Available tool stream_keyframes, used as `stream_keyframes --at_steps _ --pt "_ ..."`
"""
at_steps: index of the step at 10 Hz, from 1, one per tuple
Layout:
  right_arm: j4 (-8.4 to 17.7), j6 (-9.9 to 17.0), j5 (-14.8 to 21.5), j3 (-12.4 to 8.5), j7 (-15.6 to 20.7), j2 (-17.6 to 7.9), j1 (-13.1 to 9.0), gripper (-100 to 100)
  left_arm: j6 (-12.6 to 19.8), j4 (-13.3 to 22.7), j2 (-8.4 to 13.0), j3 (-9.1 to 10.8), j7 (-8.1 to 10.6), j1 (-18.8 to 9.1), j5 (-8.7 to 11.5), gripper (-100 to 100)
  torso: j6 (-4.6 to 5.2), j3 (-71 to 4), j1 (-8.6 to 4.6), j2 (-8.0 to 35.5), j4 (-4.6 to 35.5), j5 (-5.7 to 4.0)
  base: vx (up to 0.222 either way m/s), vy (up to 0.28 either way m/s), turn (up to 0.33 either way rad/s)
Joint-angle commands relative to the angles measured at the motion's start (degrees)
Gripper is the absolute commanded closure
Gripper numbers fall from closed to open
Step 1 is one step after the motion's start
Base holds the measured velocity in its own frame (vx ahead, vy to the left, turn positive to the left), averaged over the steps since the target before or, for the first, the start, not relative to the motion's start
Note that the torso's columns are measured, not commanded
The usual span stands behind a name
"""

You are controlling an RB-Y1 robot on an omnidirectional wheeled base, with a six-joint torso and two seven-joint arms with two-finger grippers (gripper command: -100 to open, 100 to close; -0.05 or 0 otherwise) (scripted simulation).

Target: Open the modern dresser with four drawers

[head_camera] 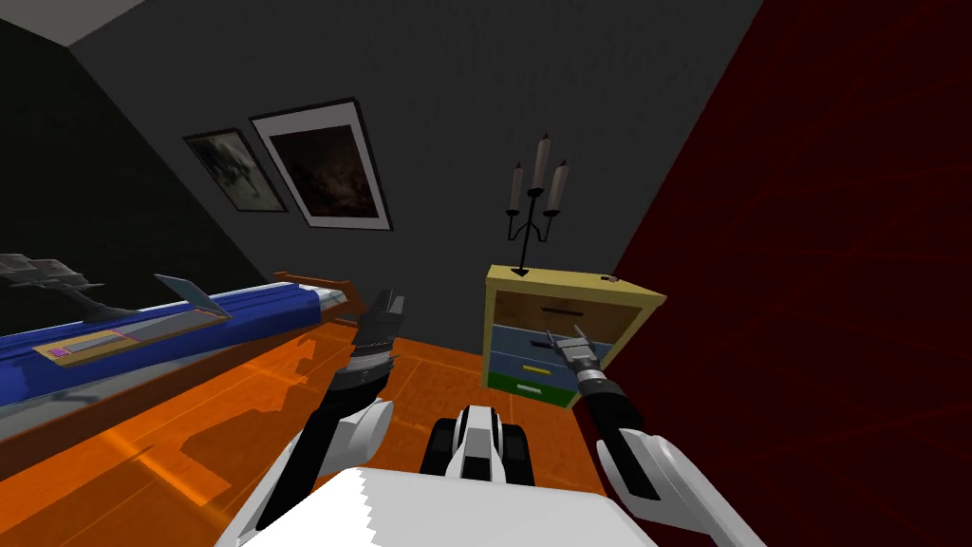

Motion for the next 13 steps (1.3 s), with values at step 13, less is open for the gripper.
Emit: stream_keyframes --at_steps 13 --pt "3.6 14.7 20.6 -0.8 19.6 -12.0 1.2 -100 0.0 0.0 0.0 0.01 0.00 0.0 0.0 0 0.02 0.0 -0.09 0.1 0.0 -0.02 0.026 0.044 0.081"
